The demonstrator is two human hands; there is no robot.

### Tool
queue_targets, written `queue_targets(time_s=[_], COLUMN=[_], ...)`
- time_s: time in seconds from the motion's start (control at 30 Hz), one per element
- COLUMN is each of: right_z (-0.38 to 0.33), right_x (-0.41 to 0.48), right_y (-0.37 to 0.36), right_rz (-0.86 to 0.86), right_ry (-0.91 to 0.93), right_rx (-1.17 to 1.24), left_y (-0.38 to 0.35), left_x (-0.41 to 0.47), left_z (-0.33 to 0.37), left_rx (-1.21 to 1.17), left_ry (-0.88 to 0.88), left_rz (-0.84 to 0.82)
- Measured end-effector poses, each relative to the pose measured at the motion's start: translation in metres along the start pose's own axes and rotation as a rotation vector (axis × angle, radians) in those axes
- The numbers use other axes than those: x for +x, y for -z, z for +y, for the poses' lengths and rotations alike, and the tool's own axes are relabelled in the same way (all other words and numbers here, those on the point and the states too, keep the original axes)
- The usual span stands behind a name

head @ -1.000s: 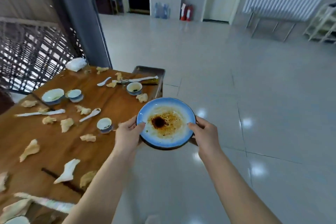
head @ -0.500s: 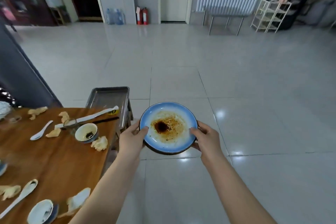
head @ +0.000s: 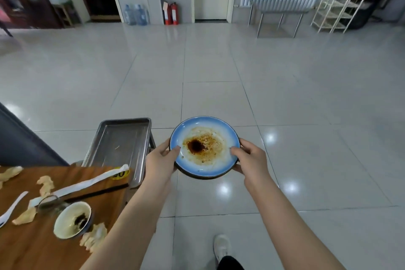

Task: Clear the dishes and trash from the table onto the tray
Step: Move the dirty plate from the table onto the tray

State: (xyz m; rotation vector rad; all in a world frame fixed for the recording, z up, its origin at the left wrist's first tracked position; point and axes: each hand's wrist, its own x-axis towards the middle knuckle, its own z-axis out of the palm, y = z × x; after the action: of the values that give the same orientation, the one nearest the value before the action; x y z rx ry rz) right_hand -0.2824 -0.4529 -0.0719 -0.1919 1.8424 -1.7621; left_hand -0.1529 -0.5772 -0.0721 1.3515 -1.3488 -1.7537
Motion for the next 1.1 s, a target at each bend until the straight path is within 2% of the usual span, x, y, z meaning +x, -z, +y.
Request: queue_targets(time_s=[0.33,0.53,0.8,1.1], right_z=[-0.056,-0.074,-0.07,-0.059], right_x=[0.167,0.234,0.314,0.391], right_y=[-0.028,-0.061,-0.144,-0.294], right_rz=[-0.152,-0.21,-0.308,-0.49], right_ry=[0.043,0.037,-0.008,-0.096], right_rx=[-0.058,-0.103,-0.142,-0.214], left_y=[-0.08,-0.091,-0.065,0.005], left_x=[0.111,0.169,0.262,0.374], left_z=[0.057,0.077,0.081,0.1], left_rx=[-0.117,-0.168,-0.169,-0.327], left_ry=[-0.01,-0.01,-0.003,0.029], left_rz=[0.111,0.178,0.252,0.443])
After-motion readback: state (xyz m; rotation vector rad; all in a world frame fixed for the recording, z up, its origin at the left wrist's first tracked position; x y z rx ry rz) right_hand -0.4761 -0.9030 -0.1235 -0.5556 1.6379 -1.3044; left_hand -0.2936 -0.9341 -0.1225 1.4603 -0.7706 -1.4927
